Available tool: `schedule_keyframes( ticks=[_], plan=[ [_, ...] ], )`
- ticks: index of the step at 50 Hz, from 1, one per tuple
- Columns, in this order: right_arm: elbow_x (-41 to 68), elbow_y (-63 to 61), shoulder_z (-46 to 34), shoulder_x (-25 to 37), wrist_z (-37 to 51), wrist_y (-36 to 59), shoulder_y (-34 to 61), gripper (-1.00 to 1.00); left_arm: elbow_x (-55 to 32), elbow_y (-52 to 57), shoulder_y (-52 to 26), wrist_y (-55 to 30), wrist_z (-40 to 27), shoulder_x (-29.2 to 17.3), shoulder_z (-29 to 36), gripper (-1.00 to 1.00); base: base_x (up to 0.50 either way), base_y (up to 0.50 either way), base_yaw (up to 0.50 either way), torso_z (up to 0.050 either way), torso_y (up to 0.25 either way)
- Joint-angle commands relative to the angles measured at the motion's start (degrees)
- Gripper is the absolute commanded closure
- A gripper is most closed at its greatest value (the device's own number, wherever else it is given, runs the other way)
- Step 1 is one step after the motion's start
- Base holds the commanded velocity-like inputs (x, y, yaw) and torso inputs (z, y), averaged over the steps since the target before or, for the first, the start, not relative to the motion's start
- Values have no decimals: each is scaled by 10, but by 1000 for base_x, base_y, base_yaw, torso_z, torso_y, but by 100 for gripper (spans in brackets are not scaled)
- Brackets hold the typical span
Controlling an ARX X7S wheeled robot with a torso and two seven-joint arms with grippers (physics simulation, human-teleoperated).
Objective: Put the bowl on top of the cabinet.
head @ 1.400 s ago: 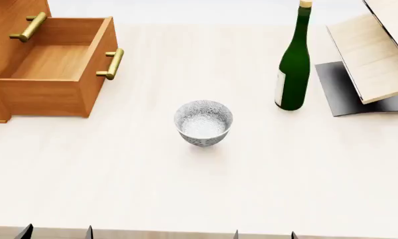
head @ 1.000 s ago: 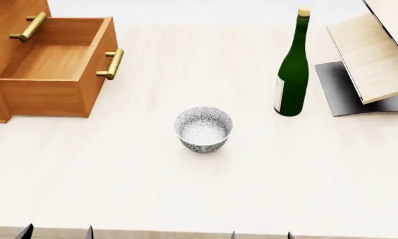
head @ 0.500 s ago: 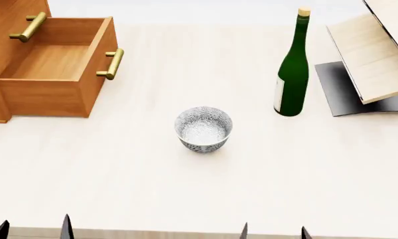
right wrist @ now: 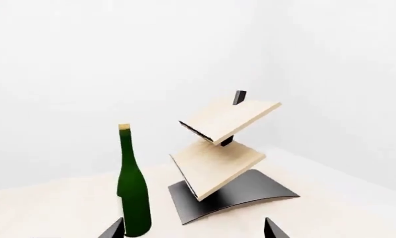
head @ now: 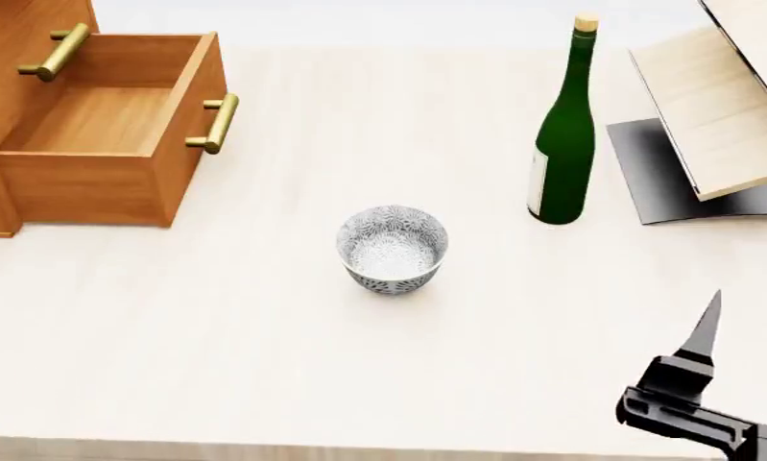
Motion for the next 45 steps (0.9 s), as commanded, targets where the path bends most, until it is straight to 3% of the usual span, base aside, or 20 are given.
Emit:
schedule_keyframes(
  ticks=[1,6,7,16,22,31,38,45],
  plan=[
    [57,-47,149,69,1,40,-1,-100,-28,77,6,-42,-42,-45,-123,-100,0,0,0,0,0],
    [65,-49,160,73,-3,42,-4,-100,-30,77,13,-42,-43,-48,-134,-100,0,0,0,0,0],
    [116,-59,226,74,-30,32,-23,-100,-61,82,37,-43,-46,-47,-202,-100,0,0,0,0,0],
    [167,-45,321,58,-68,-7,-64,-100,-100,84,57,-41,-44,-42,-255,-100,0,0,0,0,0],
    [221,-50,378,67,-72,6,-70,-100,-152,84,79,-32,-46,-26,-332,-100,0,0,0,0,0],
    [294,-54,416,56,-94,4,-69,-100,-183,94,84,-33,-50,-24,-364,-100,0,0,0,0,0],
    [283,-50,416,44,-108,-18,-68,-100,-195,87,80,-19,-44,-18,-373,-100,0,0,0,0,0],
    [272,-45,407,39,-108,-23,-66,-100,-185,81,80,-14,-42,-18,-365,-100,0,443,0,0,0]
  ],
)
